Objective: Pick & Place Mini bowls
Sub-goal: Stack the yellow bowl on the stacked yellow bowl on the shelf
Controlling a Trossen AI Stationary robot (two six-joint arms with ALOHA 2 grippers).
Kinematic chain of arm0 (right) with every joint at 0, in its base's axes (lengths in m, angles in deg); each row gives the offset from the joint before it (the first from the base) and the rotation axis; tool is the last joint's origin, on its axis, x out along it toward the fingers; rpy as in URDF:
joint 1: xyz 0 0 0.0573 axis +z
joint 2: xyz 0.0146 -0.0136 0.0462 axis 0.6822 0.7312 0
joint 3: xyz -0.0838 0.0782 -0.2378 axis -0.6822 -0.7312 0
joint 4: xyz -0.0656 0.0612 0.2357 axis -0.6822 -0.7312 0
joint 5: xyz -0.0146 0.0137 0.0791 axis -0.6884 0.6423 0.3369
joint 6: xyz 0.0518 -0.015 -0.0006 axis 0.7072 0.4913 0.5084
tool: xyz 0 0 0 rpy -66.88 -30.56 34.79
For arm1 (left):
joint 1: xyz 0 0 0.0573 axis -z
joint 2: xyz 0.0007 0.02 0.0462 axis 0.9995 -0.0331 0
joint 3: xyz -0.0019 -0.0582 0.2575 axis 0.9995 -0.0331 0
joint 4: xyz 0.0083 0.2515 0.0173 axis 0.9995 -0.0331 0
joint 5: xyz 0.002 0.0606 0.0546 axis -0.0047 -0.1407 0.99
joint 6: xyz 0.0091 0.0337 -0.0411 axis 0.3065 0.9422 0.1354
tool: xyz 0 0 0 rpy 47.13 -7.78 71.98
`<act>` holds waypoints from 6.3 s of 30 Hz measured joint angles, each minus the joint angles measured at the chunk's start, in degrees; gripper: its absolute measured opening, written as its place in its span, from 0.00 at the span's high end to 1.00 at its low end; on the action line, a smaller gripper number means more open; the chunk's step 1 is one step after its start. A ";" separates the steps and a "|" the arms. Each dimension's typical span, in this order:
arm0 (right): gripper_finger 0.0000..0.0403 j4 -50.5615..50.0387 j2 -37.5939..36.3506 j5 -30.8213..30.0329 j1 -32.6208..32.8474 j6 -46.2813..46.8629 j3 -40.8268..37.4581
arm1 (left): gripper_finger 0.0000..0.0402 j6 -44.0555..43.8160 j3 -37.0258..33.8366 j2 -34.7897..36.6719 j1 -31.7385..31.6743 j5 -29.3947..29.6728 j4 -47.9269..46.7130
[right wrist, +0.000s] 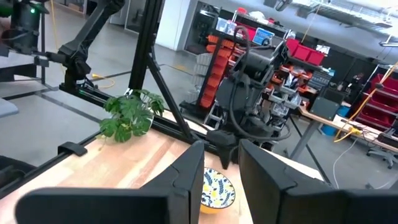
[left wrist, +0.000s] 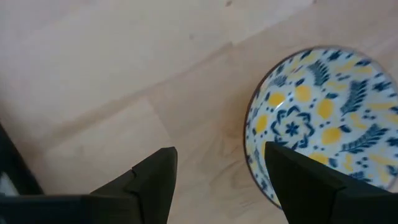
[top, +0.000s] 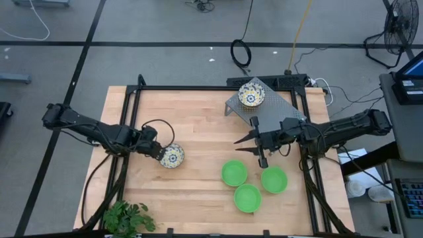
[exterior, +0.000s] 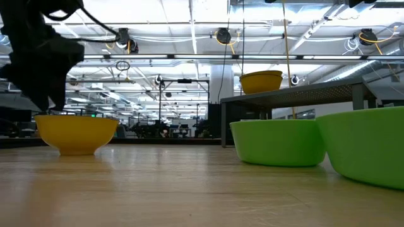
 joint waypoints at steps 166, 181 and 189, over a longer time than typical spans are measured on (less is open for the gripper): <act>0.79 -0.57 0.07 -0.03 -0.02 1.57 0.04 | 0.39 6.38 -5.17 -8.61 -5.77 -2.84 14.43; 0.79 -1.01 0.07 -0.03 -0.02 1.55 0.04 | 0.39 9.74 -5.18 -8.61 -5.77 -4.21 17.70; 0.79 -1.01 0.07 -0.03 -0.02 1.62 0.04 | 0.39 9.91 -5.18 -8.61 -5.77 -4.22 18.10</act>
